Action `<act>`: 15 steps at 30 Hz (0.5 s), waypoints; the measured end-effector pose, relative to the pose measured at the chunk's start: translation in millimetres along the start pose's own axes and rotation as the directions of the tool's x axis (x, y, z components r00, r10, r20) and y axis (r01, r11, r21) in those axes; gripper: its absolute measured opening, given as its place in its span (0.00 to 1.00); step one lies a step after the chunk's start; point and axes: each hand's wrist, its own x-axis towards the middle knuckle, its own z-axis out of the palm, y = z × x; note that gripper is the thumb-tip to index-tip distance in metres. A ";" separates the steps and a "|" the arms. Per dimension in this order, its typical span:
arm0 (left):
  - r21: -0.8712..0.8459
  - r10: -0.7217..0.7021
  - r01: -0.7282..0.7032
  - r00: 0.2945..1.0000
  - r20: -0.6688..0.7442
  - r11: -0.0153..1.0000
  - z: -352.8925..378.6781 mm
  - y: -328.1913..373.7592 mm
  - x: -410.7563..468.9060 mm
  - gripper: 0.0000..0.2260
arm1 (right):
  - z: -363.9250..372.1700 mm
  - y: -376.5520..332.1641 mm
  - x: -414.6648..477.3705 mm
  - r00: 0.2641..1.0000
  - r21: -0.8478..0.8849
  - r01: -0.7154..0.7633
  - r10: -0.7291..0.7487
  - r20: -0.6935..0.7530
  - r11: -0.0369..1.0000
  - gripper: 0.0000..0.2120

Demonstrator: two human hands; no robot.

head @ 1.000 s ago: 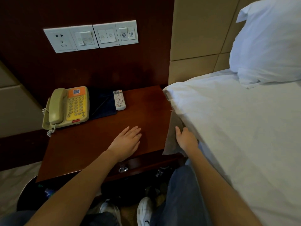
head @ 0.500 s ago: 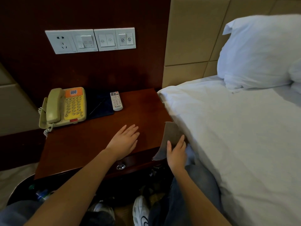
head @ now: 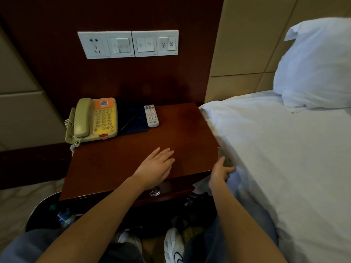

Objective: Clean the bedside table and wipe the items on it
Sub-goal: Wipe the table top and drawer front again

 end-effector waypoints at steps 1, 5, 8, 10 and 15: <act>-0.009 -0.017 0.017 1.000 -0.008 1.000 0.6 -4.2 -1.7 0.16 | 1.0 -0.4 5.0 0.999 0.048 -0.011 0.012 -0.029 0.999 0.34; -0.040 -0.086 0.086 0.996 -0.007 0.995 1.7 -15.8 -9.8 0.17 | 6.3 3.1 -10.0 0.996 0.054 0.000 0.005 -0.084 0.999 0.37; -0.042 -0.108 0.109 0.994 0.027 0.993 -1.6 -15.7 -13.9 0.18 | 22.4 17.4 -52.5 0.999 0.052 0.004 -0.002 -0.045 0.999 0.38; -0.043 -0.117 0.119 0.992 0.048 0.992 -5.4 -14.3 -15.6 0.19 | 47.7 32.2 -77.3 0.996 0.107 -0.088 0.089 -0.004 0.990 0.42; -0.062 -0.168 0.171 0.984 0.054 0.983 -21.9 -20.5 -29.4 0.19 | 93.0 62.6 -106.4 0.950 0.665 -0.295 0.282 0.131 0.686 0.42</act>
